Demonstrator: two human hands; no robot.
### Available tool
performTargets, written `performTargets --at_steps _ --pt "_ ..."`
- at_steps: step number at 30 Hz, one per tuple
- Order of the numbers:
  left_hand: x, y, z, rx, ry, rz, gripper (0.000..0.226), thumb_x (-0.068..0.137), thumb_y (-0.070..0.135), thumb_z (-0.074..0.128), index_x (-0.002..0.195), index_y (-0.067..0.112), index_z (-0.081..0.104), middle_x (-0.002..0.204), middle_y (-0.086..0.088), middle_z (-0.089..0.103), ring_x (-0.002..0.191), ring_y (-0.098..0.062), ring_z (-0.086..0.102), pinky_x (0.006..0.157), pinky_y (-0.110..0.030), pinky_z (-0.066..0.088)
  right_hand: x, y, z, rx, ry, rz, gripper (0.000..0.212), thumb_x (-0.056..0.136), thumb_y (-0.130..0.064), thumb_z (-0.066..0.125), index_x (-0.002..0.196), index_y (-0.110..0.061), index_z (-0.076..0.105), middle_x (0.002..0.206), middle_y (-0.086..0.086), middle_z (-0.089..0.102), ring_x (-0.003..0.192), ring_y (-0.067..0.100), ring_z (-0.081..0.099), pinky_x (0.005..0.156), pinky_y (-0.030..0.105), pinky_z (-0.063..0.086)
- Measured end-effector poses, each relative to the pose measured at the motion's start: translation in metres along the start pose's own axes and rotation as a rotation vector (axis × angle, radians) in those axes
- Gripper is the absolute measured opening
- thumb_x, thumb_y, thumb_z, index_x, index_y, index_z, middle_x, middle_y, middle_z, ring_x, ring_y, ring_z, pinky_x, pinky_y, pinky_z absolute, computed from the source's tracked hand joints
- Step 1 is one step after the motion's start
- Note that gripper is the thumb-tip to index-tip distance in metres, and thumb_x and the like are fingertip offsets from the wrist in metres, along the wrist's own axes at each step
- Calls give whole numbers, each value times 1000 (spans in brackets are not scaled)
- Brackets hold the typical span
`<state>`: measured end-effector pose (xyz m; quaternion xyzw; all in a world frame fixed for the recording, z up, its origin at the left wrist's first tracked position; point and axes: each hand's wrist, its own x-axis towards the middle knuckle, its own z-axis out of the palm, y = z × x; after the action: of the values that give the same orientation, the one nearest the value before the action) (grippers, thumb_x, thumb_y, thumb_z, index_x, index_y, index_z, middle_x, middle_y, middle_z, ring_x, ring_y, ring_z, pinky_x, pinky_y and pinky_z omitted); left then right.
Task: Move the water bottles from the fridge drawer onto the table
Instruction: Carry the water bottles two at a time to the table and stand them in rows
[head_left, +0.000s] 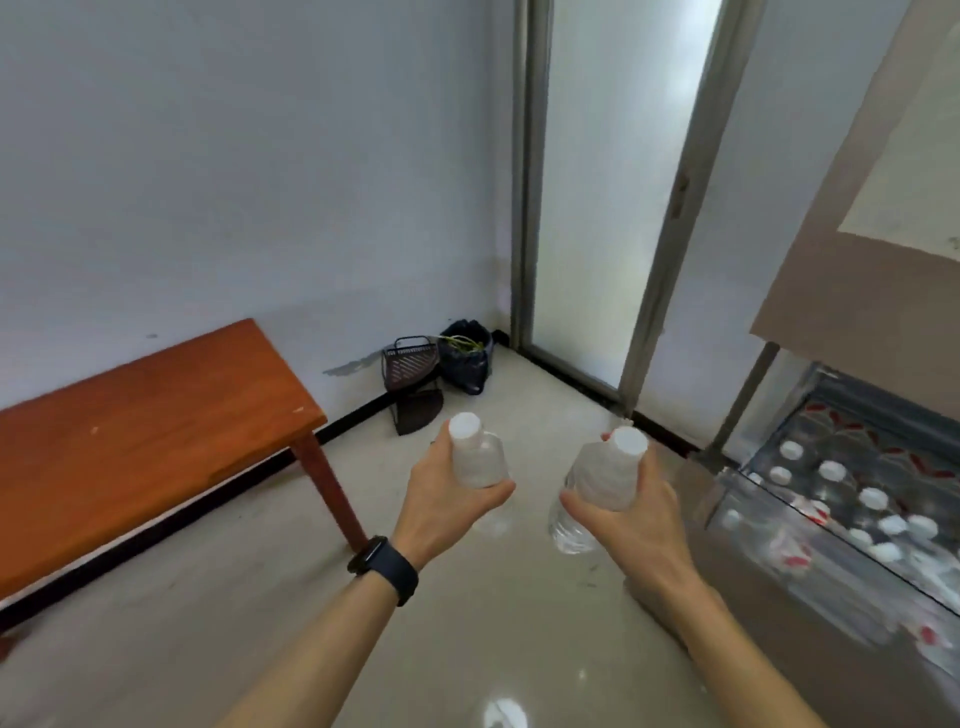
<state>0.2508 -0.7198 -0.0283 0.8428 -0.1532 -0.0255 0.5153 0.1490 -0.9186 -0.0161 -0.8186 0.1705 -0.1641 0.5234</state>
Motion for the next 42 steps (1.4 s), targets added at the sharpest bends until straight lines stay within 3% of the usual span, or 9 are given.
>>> performTargets --at_steps 3,6,10,12,21,24,31,36,42 --pt "-40 -44 -83 12 148 -99 69 67 40 88 122 37 47 111 15 59 100 -7 59 83 -30 54 -22 -32 79 -42 -170 -69 63 70 -37 85 118 -36 44 104 -12 59 90 5 58 68 20 45" --pt "-89 -84 -170 18 265 -168 65 70 30 89 119 36 46 108 13 59 95 -3 58 72 -14 46 -53 -68 163 -48 -323 -126 66 70 -34 85 120 -36 43 103 -12 59 90 6 57 68 17 43" --pt "-157 -144 -286 46 407 -260 64 71 28 88 120 34 47 106 14 61 94 -3 60 76 -19 46 -103 -118 275 -21 -485 -155 61 72 -31 84 115 -38 41 101 -11 58 89 2 55 67 13 41" --pt "-186 -173 -341 74 457 -306 66 69 32 88 121 34 47 106 13 62 96 -5 61 79 -25 49 -129 -140 328 -4 -551 -160 61 73 -29 84 115 -39 41 103 -14 58 90 -1 56 66 13 40" --pt "-264 -259 -517 146 585 -375 66 73 33 86 123 31 43 105 12 58 97 -4 58 75 -22 47 -203 -208 501 13 -714 -194 66 73 -30 85 114 -46 37 107 -18 56 97 1 57 74 19 44" --pt "-266 -285 -555 162 635 -405 66 72 36 86 122 33 44 106 15 58 97 -2 57 74 -21 46 -206 -222 542 -20 -747 -211 65 74 -27 84 116 -40 36 105 -18 55 93 -1 55 69 15 41" --pt "-229 -352 -625 157 663 -462 62 73 33 86 120 33 44 106 14 58 96 -3 58 71 -18 44 -171 -244 652 -60 -785 -221 67 73 -29 85 123 -30 40 104 -13 58 94 6 59 70 25 47" --pt "-174 -408 -679 171 658 -519 71 72 35 87 126 36 41 113 14 57 106 -11 57 87 -28 48 -126 -265 748 -37 -798 -177 63 74 -28 84 119 -33 40 103 -16 57 90 3 58 64 19 43" --pt "-109 -455 -737 194 675 -608 65 72 36 85 123 32 45 107 13 60 100 -10 61 82 -27 50 -78 -284 853 -48 -810 -103 71 76 -34 81 131 -26 38 104 -11 60 88 9 62 64 25 50"
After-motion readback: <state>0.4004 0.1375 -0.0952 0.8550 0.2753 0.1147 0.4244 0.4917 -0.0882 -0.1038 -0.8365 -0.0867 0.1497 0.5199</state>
